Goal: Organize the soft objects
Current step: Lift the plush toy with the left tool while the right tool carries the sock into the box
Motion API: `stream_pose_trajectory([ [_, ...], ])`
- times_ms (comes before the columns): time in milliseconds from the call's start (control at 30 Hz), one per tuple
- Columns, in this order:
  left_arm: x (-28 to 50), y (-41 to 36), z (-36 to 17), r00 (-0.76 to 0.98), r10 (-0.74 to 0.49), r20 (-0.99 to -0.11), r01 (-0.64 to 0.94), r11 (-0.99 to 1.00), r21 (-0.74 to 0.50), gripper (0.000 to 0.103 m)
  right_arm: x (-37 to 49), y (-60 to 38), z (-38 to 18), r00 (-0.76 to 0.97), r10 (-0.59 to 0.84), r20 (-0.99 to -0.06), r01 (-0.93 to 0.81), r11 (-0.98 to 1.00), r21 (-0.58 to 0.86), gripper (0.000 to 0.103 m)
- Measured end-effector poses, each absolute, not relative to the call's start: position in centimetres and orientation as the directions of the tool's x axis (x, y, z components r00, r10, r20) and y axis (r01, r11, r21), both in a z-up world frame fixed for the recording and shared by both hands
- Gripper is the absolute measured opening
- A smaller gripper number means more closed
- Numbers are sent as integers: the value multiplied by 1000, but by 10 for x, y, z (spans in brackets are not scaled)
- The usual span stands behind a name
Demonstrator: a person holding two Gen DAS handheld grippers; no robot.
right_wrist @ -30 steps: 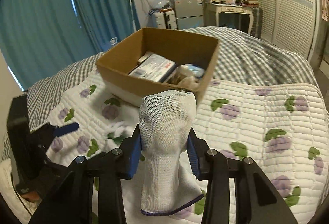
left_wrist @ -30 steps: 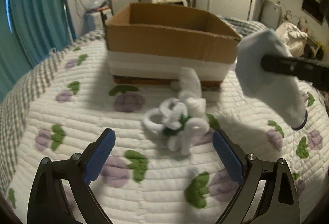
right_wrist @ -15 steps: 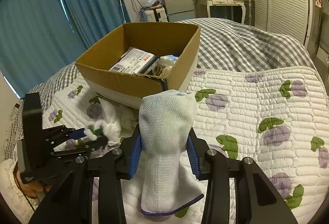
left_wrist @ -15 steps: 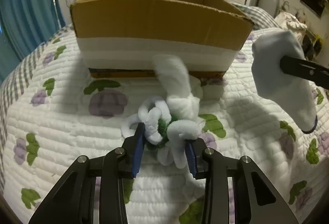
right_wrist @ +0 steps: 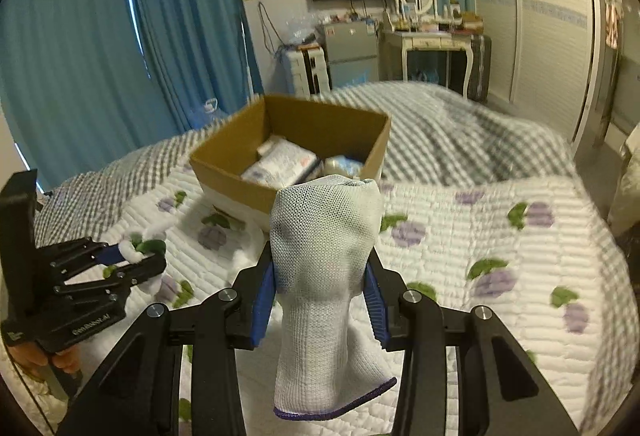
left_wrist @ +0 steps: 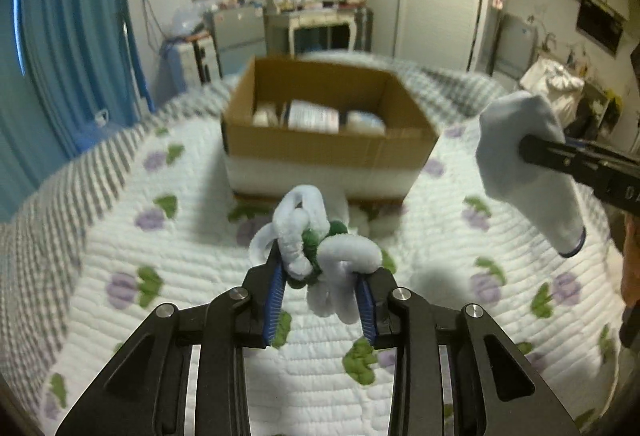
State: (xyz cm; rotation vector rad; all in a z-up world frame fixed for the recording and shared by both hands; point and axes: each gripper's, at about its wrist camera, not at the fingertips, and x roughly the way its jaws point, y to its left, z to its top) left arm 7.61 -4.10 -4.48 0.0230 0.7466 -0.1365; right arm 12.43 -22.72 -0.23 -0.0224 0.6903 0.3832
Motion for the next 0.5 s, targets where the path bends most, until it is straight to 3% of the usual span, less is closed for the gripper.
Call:
stream_pose_trajectory([
  [267, 79, -39, 42, 824, -125, -553, 144, 990, -9, 31, 117, -218, 80, 782, 360, -510, -381, 922, 67, 40],
  [500, 132, -44, 91, 862, -115, -493, 147, 989, 26, 31, 156, -203, 130, 817, 379, -435, -392, 918, 65, 40],
])
